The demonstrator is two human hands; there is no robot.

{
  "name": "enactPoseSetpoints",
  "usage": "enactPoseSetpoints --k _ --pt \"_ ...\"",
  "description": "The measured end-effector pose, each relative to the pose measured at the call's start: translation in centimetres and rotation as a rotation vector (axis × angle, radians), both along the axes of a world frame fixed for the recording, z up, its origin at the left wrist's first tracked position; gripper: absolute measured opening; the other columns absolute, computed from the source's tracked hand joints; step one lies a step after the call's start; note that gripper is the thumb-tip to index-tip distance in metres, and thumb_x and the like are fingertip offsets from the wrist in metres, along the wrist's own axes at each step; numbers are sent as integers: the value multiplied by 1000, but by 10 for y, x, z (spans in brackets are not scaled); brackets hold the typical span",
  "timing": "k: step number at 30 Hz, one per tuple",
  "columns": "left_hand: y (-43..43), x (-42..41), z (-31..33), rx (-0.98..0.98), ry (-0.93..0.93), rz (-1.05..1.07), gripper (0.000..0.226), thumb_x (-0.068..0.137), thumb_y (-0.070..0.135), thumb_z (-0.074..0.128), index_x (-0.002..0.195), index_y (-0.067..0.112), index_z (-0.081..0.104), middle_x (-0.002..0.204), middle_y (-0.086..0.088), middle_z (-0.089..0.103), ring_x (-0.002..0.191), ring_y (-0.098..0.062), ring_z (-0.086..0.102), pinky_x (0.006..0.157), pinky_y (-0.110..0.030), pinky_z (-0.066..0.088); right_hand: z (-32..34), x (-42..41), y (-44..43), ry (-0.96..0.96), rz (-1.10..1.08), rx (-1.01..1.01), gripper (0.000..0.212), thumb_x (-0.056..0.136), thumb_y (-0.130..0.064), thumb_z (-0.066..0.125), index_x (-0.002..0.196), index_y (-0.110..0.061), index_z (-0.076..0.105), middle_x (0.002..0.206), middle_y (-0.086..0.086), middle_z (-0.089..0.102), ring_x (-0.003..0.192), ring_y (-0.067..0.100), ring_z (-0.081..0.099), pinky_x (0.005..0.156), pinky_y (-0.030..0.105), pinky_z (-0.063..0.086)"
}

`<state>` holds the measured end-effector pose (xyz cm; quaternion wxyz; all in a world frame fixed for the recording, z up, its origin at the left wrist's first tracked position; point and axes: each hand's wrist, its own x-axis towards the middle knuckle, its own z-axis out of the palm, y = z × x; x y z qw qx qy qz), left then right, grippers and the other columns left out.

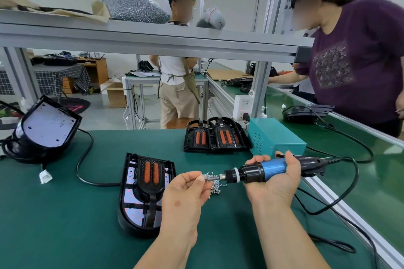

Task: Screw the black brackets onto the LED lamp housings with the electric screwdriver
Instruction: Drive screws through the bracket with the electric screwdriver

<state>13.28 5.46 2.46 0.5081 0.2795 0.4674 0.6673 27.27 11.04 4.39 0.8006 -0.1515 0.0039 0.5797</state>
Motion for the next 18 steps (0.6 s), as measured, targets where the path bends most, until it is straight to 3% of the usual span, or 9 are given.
enactPoseSetpoints --k 18 --pt "2 1 -1 51 42 25 8 94 0 60 96 6 66 83 -9 69 70 -8 70 62 -13 56 -1 1 1 24 17 -14 17 83 -34 66 82 -21 55 61 1 54 51 17 53 59 27 48"
